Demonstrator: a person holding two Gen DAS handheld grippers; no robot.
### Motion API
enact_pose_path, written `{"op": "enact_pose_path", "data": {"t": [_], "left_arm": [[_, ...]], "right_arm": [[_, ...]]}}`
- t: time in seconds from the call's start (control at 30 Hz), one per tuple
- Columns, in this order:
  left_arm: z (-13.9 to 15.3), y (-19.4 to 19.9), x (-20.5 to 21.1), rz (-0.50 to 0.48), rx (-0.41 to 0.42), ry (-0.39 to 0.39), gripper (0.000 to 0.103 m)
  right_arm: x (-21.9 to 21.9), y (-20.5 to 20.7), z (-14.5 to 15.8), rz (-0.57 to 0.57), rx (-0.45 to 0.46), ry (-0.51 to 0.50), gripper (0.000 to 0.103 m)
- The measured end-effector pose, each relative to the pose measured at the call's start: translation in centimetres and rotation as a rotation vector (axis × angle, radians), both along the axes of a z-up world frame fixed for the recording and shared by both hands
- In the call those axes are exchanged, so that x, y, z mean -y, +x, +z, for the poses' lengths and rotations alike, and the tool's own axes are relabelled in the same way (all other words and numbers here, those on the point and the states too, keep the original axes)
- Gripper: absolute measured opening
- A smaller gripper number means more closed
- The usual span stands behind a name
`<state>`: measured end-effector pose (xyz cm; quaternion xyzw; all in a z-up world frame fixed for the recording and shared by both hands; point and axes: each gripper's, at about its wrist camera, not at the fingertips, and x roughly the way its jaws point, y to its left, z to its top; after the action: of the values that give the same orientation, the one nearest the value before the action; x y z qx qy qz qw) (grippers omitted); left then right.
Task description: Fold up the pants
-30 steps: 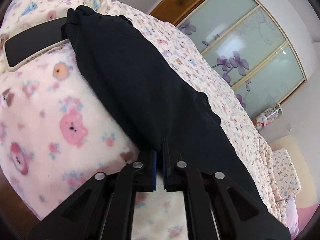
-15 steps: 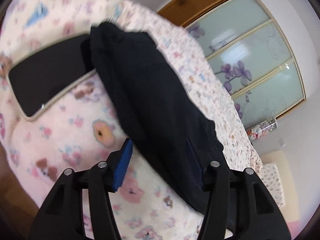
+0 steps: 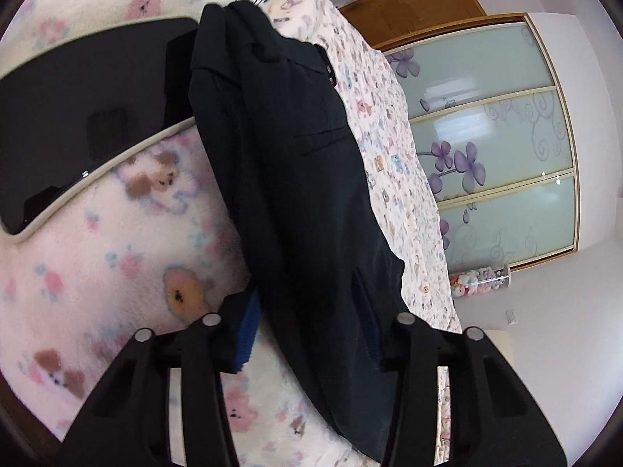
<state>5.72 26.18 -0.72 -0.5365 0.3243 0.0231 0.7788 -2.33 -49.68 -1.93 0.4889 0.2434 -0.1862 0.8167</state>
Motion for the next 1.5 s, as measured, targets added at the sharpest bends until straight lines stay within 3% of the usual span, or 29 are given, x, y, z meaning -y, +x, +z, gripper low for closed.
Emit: {"op": "enact_pose_path", "data": {"t": [0.2, 0.3, 0.53, 0.57, 0.6, 0.67, 0.73, 0.8, 0.87, 0.93, 1.0, 1.17, 1.27, 1.33, 1.4, 1.5], "left_arm": [[0.4, -3.6, -0.7, 0.091, 0.017, -0.02, 0.04], [1.3, -2.9, -1.1, 0.068, 0.03, 0.018, 0.04], [0.2, 0.2, -0.6, 0.041, -0.059, 0.056, 0.041], [-0.1, 0.6, -0.7, 0.043, -0.068, 0.052, 0.034], [0.0, 0.9, -0.6, 0.043, -0.072, 0.058, 0.021], [1.0, 0.8, -0.4, 0.037, -0.041, 0.094, 0.011], [2.4, 0.2, 0.2, 0.032, -0.001, 0.169, 0.01], [1.6, -0.1, 0.3, 0.033, -0.04, 0.209, 0.01], [0.7, 0.1, 0.3, 0.025, -0.074, 0.219, 0.014], [0.9, -0.4, 0.3, 0.035, -0.057, 0.236, 0.02], [2.0, -1.1, 0.9, 0.055, -0.045, 0.307, 0.042], [5.8, -3.6, 4.0, 0.09, 0.079, 0.517, 0.055], [7.6, -4.1, 6.4, 0.059, 0.157, 0.59, 0.063], [8.1, -3.7, 8.2, -0.008, 0.208, 0.598, 0.069], [8.0, -2.7, 10.3, -0.121, 0.248, 0.589, 0.071], [7.5, -0.8, 13.3, -0.238, 0.266, 0.588, 0.072]], "right_arm": [[0.2, 0.1, 0.0, 0.016, 0.007, 0.004, 0.005], [0.2, 0.3, -0.1, 0.019, 0.008, -0.001, 0.005], [0.3, 0.6, -0.2, 0.022, 0.005, 0.004, 0.005], [0.3, 0.5, -0.2, 0.023, 0.005, 0.002, 0.005], [0.3, 0.6, -0.2, 0.025, 0.004, 0.0, 0.005], [0.4, 0.6, -0.2, 0.028, 0.005, -0.002, 0.005], [0.6, 0.7, -0.2, 0.035, 0.004, -0.004, 0.005], [0.7, 0.7, -0.3, 0.04, 0.001, -0.003, 0.004], [0.9, 0.6, -0.4, 0.047, -0.001, 0.017, 0.005], [1.6, 0.5, -0.5, 0.059, 0.006, 0.063, 0.005], [2.2, 0.3, -0.6, 0.065, 0.014, 0.111, 0.005], [3.2, -0.2, -0.7, 0.056, 0.039, 0.216, 0.006], [3.6, -0.3, -0.3, 0.055, 0.039, 0.237, 0.007], [3.9, -0.7, 0.2, 0.039, 0.031, 0.224, 0.02], [4.2, -1.5, 0.8, 0.015, 0.057, 0.21, 0.054], [4.4, -1.8, 1.7, -0.005, 0.045, 0.148, 0.055]]}}
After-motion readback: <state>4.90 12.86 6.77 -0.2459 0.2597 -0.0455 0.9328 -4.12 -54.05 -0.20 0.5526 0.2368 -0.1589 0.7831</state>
